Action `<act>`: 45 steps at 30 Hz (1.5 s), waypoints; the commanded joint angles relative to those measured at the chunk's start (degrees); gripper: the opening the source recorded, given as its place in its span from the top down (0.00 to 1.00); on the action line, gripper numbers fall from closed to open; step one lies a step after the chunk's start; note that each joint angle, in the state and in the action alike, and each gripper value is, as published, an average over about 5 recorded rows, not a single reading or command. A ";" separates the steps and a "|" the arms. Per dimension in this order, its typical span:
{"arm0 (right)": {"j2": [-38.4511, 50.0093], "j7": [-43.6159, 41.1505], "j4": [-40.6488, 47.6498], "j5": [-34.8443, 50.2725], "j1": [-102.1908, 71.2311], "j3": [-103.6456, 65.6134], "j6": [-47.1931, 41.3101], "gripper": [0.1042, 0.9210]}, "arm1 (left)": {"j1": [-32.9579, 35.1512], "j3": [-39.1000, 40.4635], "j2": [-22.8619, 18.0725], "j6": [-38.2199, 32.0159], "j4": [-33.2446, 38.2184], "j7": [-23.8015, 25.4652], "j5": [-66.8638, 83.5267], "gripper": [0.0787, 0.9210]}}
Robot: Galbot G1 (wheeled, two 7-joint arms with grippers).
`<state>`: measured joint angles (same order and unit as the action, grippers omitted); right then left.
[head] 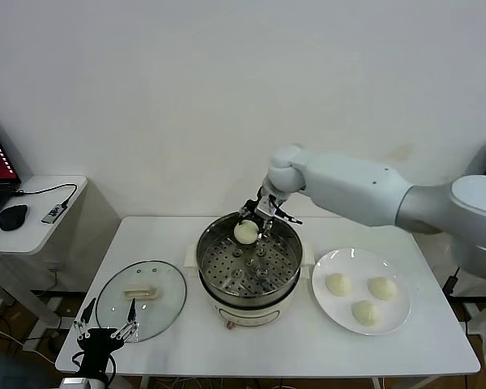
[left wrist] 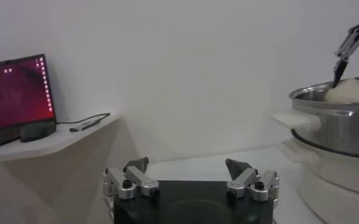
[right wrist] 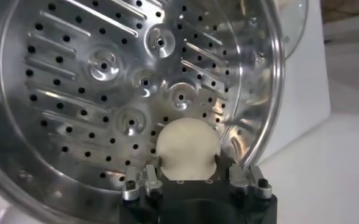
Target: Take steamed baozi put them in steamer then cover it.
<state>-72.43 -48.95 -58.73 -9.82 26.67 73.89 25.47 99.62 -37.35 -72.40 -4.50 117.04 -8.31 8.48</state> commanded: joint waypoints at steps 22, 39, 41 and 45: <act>28.26 -13.57 -29.99 28.32 20.65 6.56 -45.61 0.12 | 0.00 0.38 2.01 0.81 1.20 0.81 0.15 0.12; 49.29 -11.17 -35.15 17.63 -1.88 -3.13 -46.05 0.12 | -2.08 0.62 3.57 0.95 -0.58 1.35 0.30 0.12; 48.82 -10.75 -33.35 15.43 -7.82 -7.56 -45.57 0.12 | -2.33 0.60 3.35 1.14 -0.81 1.41 0.18 0.12; 46.64 -10.27 -28.79 11.14 -15.40 -13.36 -43.95 0.12 | -2.62 0.58 2.83 1.34 -1.40 1.45 -0.27 0.12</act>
<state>-29.79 -59.67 -89.83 7.47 27.64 71.08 -17.25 97.32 -36.73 -69.44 -3.32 116.18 -6.92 8.52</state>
